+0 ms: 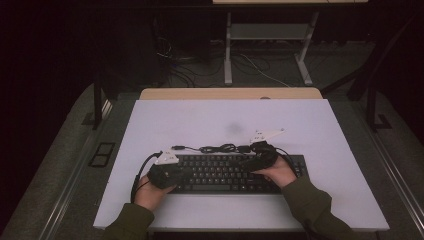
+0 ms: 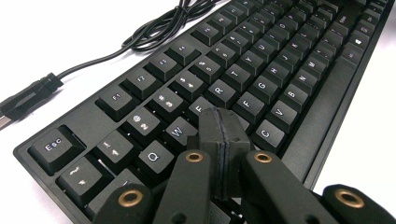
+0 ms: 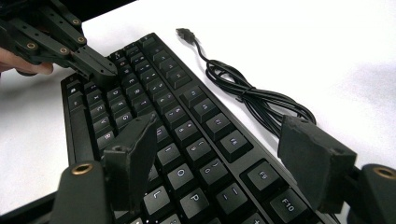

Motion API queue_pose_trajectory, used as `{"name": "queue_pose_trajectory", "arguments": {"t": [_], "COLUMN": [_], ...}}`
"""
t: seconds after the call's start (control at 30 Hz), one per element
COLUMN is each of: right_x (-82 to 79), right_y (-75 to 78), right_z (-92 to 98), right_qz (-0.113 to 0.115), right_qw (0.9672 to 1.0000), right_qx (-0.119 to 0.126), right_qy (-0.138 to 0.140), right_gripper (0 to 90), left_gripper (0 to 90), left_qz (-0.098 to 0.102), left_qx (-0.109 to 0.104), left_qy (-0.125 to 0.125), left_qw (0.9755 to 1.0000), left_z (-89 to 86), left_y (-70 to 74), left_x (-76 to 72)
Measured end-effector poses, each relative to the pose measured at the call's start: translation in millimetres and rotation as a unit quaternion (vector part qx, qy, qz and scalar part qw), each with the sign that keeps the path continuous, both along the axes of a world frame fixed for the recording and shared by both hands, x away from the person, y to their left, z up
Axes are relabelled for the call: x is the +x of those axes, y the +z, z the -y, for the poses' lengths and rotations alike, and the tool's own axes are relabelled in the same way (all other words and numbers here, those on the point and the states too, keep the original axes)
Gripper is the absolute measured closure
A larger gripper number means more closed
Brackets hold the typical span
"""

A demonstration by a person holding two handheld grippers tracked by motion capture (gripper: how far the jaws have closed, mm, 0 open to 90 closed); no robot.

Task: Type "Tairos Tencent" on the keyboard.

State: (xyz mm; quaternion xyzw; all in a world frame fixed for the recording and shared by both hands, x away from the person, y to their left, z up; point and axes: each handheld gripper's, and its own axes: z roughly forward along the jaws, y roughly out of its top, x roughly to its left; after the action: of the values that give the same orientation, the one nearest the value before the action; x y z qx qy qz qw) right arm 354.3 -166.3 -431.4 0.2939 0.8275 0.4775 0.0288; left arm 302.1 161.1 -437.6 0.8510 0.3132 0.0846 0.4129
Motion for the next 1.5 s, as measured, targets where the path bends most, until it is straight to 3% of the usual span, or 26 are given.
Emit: {"name": "queue_pose_trajectory", "arguments": {"t": [0.57,0.83,1.5], "right_x": [0.0,0.3,2.0], "right_y": [1.0,0.2,-1.0], "right_z": [0.1,-0.1,3.6], "right_qz": [0.006,0.015,0.010], "right_qw": [0.9999,0.9998,0.9998], "right_qx": [0.008,0.009,0.014], "right_qy": [0.003,-0.005,-0.010], "right_gripper": [24.8,13.9,11.4], "left_gripper": [88.9,88.9,88.9], "left_qz": [0.010,0.004,-0.017], "left_qx": [-0.024,-0.037,-0.041], "left_qy": [-0.006,-0.013,-0.077], "left_qw": [0.9997,0.9992,0.9960], "left_z": [-1.8,-1.3,23.2], "left_y": [10.1,14.1,14.2], "left_x": [-4.5,-10.2,-20.0]}}
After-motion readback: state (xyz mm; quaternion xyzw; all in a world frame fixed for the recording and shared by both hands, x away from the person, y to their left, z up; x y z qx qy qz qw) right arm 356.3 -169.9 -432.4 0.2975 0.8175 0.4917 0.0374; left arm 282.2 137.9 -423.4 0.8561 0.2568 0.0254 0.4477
